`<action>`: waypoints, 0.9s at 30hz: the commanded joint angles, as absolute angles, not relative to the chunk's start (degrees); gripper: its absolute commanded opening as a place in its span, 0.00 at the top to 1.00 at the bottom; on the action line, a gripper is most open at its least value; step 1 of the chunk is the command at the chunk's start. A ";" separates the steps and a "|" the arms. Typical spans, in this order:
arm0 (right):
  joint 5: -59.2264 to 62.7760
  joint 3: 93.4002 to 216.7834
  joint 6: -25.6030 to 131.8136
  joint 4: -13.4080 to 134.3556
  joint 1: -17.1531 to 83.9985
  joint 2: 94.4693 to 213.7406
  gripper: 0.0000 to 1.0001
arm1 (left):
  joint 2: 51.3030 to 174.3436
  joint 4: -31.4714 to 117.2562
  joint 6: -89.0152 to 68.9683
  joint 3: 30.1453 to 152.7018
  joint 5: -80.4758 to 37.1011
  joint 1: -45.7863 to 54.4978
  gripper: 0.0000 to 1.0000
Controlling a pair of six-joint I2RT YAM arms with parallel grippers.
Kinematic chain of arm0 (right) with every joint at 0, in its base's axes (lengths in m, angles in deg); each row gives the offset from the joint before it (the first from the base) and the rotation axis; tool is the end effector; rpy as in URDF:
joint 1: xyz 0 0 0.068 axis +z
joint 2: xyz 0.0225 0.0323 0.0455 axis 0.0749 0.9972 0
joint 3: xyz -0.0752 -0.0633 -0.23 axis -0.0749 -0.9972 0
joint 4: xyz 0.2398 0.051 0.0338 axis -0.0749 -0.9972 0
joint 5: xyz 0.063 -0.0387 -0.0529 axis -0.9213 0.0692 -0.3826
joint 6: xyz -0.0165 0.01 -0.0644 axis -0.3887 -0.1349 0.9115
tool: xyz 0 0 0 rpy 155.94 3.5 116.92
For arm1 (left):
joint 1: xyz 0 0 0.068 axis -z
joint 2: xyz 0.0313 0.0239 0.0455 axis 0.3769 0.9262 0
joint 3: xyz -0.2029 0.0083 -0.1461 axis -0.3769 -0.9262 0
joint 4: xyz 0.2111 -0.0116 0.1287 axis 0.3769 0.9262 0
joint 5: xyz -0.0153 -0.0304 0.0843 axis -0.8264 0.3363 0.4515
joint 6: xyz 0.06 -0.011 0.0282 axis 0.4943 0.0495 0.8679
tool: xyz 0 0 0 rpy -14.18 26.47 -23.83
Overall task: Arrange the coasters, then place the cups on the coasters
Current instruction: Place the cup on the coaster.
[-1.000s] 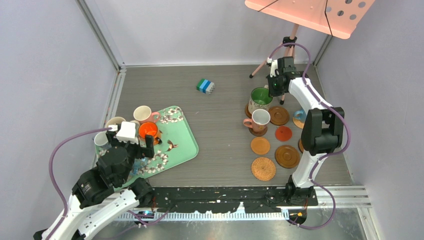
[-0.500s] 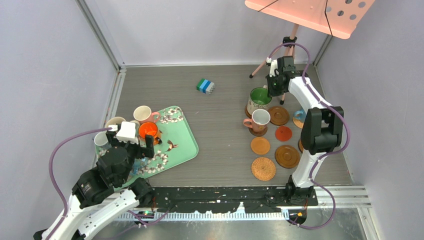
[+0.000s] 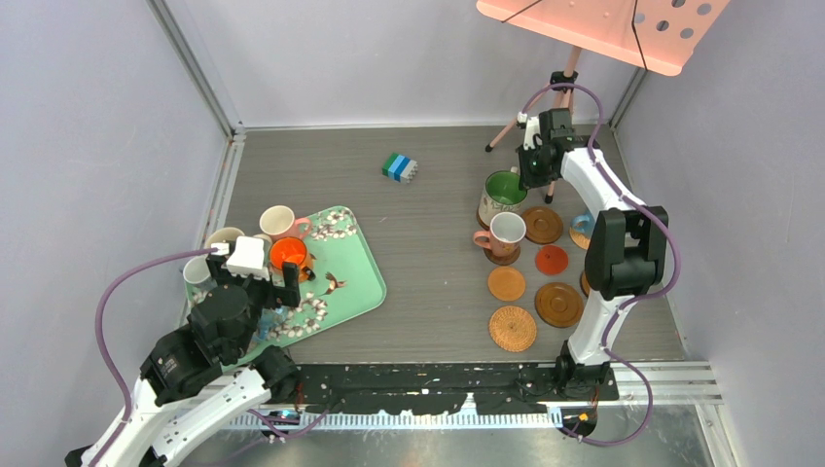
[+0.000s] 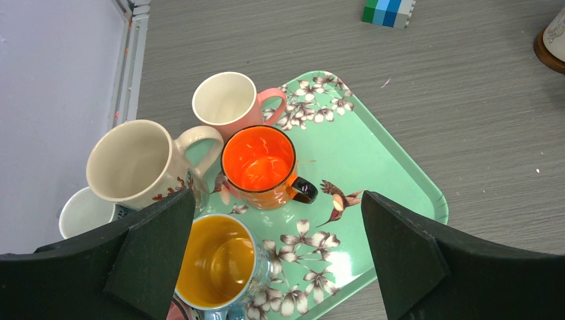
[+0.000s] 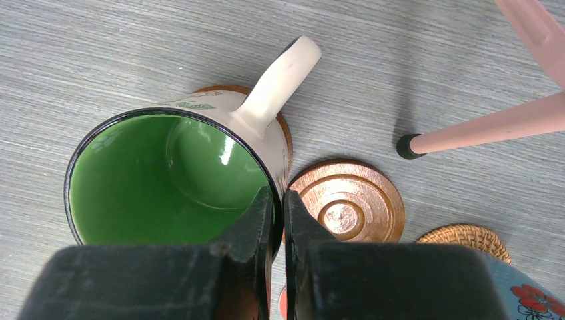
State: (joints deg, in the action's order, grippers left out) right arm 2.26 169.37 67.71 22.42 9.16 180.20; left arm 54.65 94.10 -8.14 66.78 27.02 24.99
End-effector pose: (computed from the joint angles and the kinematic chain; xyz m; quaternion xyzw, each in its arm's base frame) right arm 0.3978 0.0406 0.2268 -0.1234 0.9464 0.0522 0.2940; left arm 0.0713 -0.0257 0.3156 0.0544 0.7872 -0.0127 0.6141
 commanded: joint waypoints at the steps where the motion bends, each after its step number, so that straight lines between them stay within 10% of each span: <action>1: -0.30 173.34 66.49 24.08 9.22 179.52 0.95 | 55.35 91.25 -7.23 66.89 27.09 24.79 0.01; 27: -0.46 173.94 66.36 22.23 9.30 178.64 0.68 | 55.35 91.25 -7.23 66.89 27.09 24.79 0.01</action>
State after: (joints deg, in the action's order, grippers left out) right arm 0.66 171.38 67.01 21.61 9.16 180.79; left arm 54.67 94.08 -8.01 66.78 27.02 24.99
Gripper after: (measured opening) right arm 0.297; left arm 0.992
